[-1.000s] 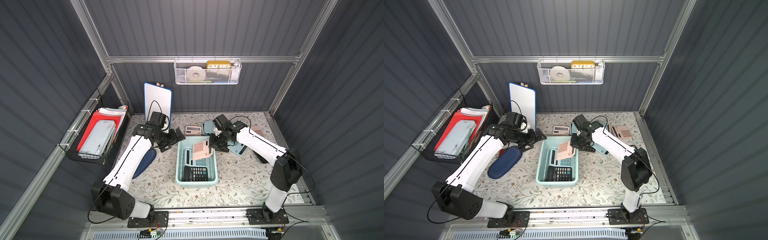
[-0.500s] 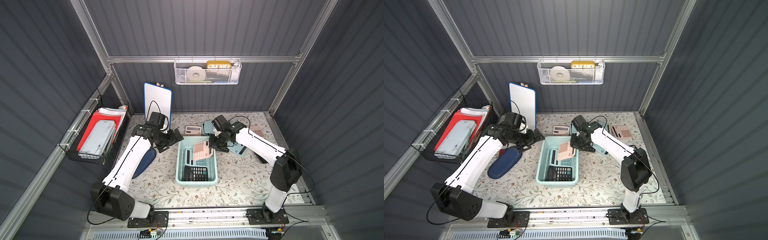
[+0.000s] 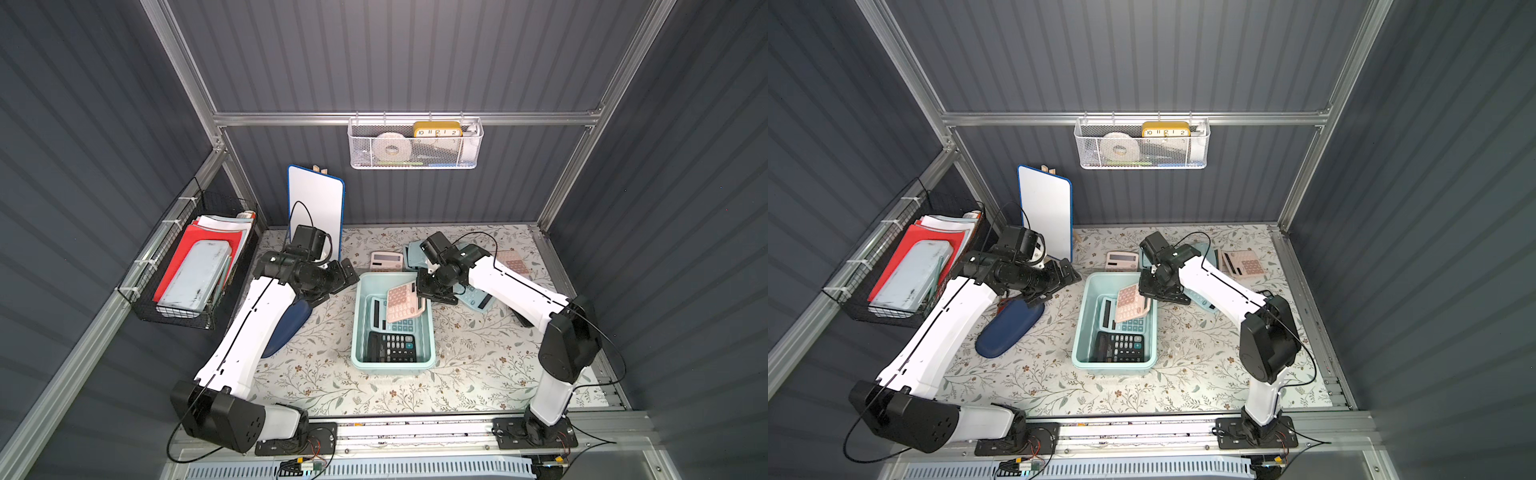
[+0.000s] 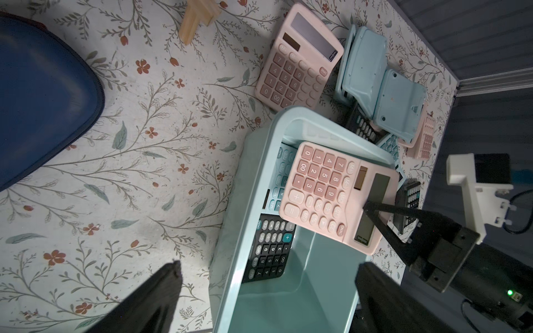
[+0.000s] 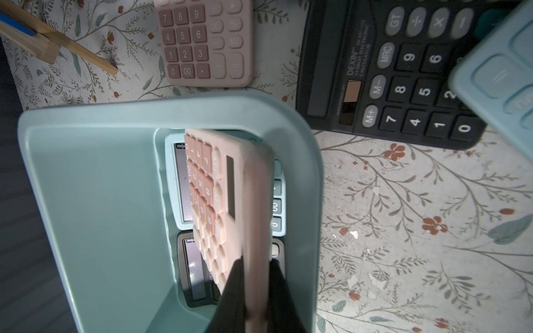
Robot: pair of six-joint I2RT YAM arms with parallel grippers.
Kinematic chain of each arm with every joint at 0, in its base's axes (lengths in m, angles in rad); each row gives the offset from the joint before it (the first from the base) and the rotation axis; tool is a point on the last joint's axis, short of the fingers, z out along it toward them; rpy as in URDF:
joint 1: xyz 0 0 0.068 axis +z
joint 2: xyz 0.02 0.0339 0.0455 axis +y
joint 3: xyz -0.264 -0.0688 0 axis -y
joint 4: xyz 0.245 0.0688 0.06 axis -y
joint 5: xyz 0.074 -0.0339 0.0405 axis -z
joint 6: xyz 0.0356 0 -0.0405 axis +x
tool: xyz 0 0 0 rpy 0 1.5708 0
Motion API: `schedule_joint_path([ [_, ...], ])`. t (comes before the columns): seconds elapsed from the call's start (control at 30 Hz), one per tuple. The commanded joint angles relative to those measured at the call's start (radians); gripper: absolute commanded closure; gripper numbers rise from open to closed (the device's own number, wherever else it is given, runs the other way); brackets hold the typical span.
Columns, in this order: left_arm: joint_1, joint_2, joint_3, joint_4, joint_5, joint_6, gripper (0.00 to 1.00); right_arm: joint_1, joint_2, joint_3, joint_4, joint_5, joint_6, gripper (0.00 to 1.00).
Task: Put the calculator in the storage box
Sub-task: Place the calculator in the storage box.
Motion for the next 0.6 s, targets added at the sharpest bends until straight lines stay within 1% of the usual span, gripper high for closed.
schedule_joint_path([
  [0.0,0.007,0.018,0.040,-0.026,0.005,-0.004,0.01,0.005,0.016,0.032,0.054,0.011,0.007,0.89],
  [0.1,0.007,0.028,0.049,-0.021,0.013,-0.005,0.01,0.025,0.020,0.052,0.062,-0.019,0.012,0.90],
  [0.3,0.007,0.047,0.071,-0.029,0.015,-0.003,0.01,0.056,0.020,0.062,0.082,-0.035,0.037,0.90],
  [0.43,0.007,0.056,0.083,-0.030,0.025,0.000,0.01,0.064,0.064,0.069,0.092,-0.055,0.037,0.90],
  [0.57,0.007,0.067,0.101,-0.041,0.025,0.009,0.01,0.068,0.121,0.095,0.073,-0.037,0.026,0.88],
])
